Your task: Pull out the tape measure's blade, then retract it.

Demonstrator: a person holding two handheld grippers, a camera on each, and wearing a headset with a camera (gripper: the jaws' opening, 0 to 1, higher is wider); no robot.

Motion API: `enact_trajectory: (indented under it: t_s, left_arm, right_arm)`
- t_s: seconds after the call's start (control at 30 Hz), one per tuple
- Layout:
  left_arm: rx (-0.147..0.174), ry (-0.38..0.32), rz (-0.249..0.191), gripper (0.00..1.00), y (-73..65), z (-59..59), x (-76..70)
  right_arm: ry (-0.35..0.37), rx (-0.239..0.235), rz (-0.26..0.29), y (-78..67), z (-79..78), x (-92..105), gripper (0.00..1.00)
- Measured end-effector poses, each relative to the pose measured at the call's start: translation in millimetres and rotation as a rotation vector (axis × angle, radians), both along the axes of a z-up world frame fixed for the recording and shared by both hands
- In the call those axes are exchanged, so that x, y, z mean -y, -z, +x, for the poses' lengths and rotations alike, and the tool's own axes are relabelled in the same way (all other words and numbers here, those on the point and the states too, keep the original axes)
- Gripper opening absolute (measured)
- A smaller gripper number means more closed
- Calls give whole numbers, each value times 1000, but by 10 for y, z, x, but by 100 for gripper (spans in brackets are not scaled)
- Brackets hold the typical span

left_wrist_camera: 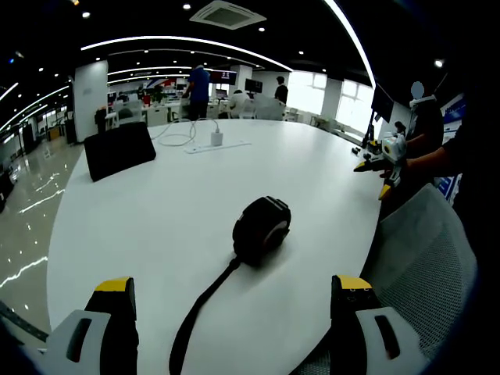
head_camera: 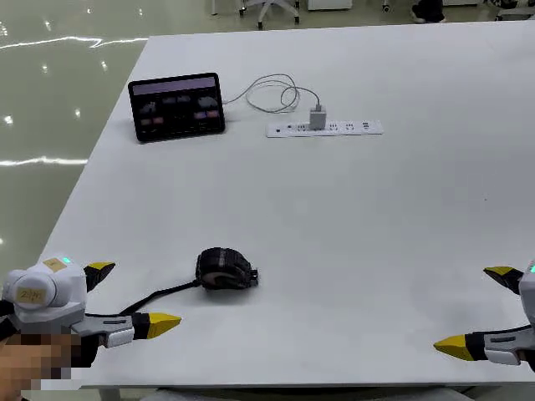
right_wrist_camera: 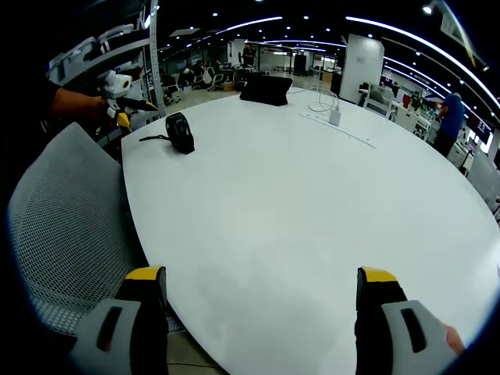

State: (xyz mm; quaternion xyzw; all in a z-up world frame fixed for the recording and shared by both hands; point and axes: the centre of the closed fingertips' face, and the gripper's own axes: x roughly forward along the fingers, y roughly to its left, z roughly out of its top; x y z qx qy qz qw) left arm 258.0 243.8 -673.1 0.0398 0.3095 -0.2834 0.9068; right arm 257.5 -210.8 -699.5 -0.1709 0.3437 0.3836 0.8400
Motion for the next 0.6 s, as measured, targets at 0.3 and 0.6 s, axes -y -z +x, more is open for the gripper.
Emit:
enact_trajectory:
  t_s: [0.3,0.6]
  left_arm:
    - [8,-7,3,100,4,32,-26]
    - [32,42,39,100,-39,139,-10]
  right_arm:
    - [-7,-6,5,-6,23,-11,95]
    - [-21,26,23,-138,189,-114,99]
